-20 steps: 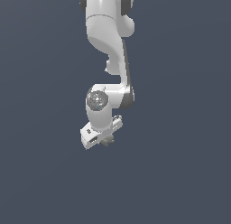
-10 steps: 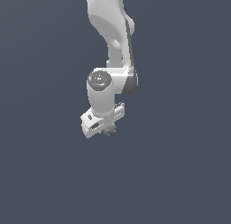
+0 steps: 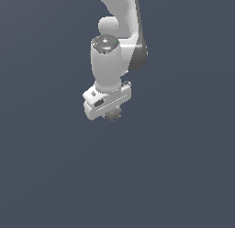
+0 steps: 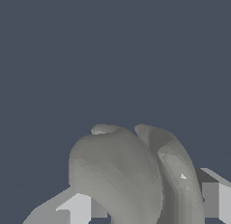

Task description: Pick up the object and move it to a goal position.

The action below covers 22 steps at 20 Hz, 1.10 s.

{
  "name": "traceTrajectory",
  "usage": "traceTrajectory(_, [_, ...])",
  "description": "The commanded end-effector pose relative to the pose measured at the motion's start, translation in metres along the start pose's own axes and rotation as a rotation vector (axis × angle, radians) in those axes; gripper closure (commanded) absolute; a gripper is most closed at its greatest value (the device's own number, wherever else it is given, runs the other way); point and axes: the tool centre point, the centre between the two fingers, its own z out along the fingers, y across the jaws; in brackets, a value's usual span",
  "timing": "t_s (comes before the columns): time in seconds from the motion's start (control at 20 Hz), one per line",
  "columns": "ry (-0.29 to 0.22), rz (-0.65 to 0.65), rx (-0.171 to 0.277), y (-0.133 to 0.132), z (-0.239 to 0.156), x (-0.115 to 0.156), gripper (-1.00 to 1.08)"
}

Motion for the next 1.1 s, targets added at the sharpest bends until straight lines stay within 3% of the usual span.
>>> traceTrajectory(0.0, [0.000,0.000,0.000,-0.010,-0.023,-0.007,1.08])
traceTrajectory(0.6, [0.001,-0.001,0.001,-0.055,-0.131,-0.036,1.08])
traceTrajectory(1.05, [0.001,-0.001,0.001,-0.073,-0.178,-0.047,1.08])
